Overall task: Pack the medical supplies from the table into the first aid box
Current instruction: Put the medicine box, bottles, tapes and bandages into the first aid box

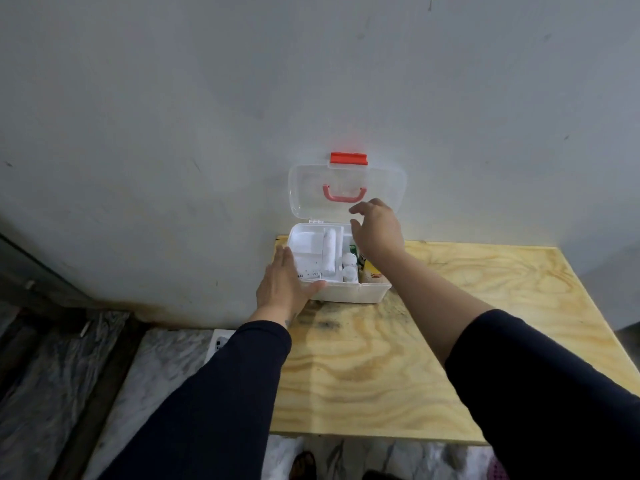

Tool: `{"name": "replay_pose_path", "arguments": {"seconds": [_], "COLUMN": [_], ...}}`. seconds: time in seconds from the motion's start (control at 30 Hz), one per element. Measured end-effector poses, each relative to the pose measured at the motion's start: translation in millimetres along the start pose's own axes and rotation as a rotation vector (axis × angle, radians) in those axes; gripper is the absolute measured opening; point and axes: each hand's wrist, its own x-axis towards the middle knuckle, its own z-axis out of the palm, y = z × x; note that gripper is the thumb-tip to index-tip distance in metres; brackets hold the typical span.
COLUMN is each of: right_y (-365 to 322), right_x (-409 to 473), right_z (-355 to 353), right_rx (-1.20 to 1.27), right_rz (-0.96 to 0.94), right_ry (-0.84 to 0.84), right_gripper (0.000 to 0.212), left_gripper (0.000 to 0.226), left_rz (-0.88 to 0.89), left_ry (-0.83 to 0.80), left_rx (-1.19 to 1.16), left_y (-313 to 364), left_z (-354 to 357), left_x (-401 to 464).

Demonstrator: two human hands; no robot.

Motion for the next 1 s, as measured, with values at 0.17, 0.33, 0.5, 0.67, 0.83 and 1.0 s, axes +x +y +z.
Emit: {"name": "replay_pose_path", "arguments": {"seconds": [0.17,0.33,0.5,0.67,0.83,1.0], "right_y": [52.1,106.2,135.4,151.2,161.9,165.0], "right_x": [-6.1,-23.7,-39.1,-42.0,-34.1,-36.0], "right_z": [-24.7,-18.2,7.3,27.2,31.2,31.3], "right_rx": [-0.04,-0.079,-0.067,0.007,0.057,0.059], "right_rz": [0.077,0.198,0.223,0.275,0.371,0.329], "right_ry": [0.05,-0.047,-0.205,-0.177,-0.095,-0.043], "right_gripper": [0.029,0.032,0.038,0.033,0.026,0.029], "left_gripper": [0.103,0.102,0.103,0.101,0.102,0.103], "left_rz": [0.114,0.125,0.116,0.107,0.104,0.077], "left_ry": [-0.068,-0.087,-0.083,-0.083,-0.09,-0.098], "left_rx": [0.184,0.279,0.281,0.283,0.279,0.254], "left_y": [4.9,8.4,6.5,7.5,7.8,7.4], "left_z": [-9.8,-13.7,-11.7,-9.7,-9.5,-7.9], "left_x": [2.4,2.9,5.7,5.6,6.8,6.1]}}
